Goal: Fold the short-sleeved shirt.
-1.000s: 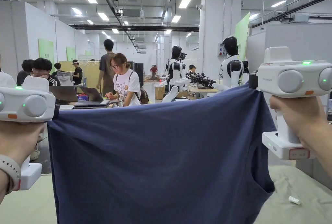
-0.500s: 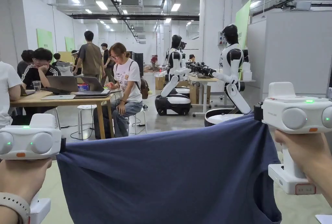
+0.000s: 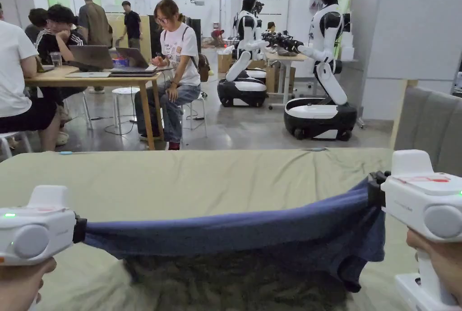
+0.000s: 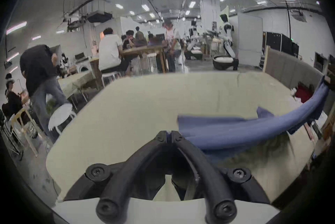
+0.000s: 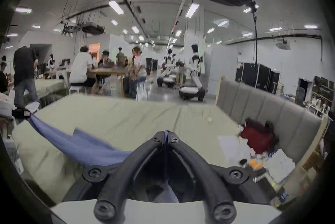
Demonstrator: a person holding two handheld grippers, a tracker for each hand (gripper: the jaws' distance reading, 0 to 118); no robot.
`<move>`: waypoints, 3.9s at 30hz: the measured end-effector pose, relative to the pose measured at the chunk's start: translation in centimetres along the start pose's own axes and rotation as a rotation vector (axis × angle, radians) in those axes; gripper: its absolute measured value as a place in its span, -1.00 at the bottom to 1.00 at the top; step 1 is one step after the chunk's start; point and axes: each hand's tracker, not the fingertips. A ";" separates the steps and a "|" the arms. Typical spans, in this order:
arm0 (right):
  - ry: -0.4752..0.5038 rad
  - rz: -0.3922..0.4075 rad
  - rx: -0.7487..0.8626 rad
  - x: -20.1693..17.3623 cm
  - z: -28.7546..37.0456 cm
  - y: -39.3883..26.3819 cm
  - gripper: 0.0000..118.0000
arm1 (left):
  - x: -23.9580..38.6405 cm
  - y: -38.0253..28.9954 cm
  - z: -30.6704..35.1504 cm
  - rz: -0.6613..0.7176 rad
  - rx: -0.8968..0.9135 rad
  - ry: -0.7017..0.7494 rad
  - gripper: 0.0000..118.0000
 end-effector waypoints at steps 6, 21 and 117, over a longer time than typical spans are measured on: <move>0.057 0.028 -0.310 -2.4 0.6 -12.5 -0.96 | -1.6 -12.8 -0.7 0.027 -0.287 -0.029 -0.99; 0.091 -0.014 -0.194 -6.3 3.8 -11.5 0.56 | 2.6 -9.8 4.5 -0.022 -0.001 -0.062 0.88; -0.039 -0.013 -0.546 -1.3 -12.9 -14.6 -0.64 | 6.0 -5.5 -15.4 -0.076 -0.447 -0.016 -0.87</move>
